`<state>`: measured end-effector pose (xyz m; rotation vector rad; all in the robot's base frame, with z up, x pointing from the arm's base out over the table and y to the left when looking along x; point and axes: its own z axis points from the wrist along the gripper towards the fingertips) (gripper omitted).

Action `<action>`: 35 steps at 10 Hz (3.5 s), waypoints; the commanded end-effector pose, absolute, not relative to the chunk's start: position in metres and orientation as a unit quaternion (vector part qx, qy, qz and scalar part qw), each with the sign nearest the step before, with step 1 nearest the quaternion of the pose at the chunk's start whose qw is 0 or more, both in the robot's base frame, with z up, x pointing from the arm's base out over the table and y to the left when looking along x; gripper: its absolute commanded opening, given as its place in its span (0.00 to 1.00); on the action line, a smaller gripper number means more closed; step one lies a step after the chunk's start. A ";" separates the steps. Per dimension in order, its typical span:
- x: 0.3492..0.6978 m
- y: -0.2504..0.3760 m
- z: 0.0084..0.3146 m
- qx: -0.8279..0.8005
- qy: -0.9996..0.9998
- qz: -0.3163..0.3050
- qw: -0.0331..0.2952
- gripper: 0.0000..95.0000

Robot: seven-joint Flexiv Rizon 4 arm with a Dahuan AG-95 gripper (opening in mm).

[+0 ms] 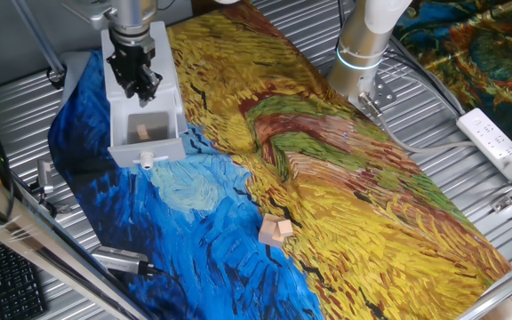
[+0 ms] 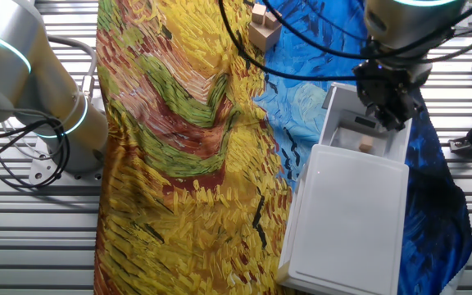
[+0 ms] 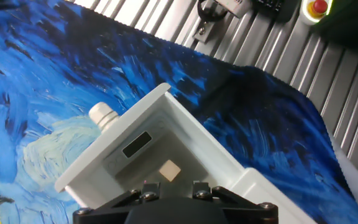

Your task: Take something out of a drawer

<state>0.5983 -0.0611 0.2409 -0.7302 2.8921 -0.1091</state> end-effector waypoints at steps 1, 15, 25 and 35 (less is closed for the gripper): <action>0.595 -0.068 0.234 -0.216 0.973 -0.026 0.080 0.40; 0.615 -0.061 0.208 -0.132 0.988 -0.016 0.076 0.40; 0.631 -0.050 0.187 0.057 0.996 0.025 0.066 0.40; 0.629 -0.050 0.174 0.126 0.990 0.014 0.054 0.20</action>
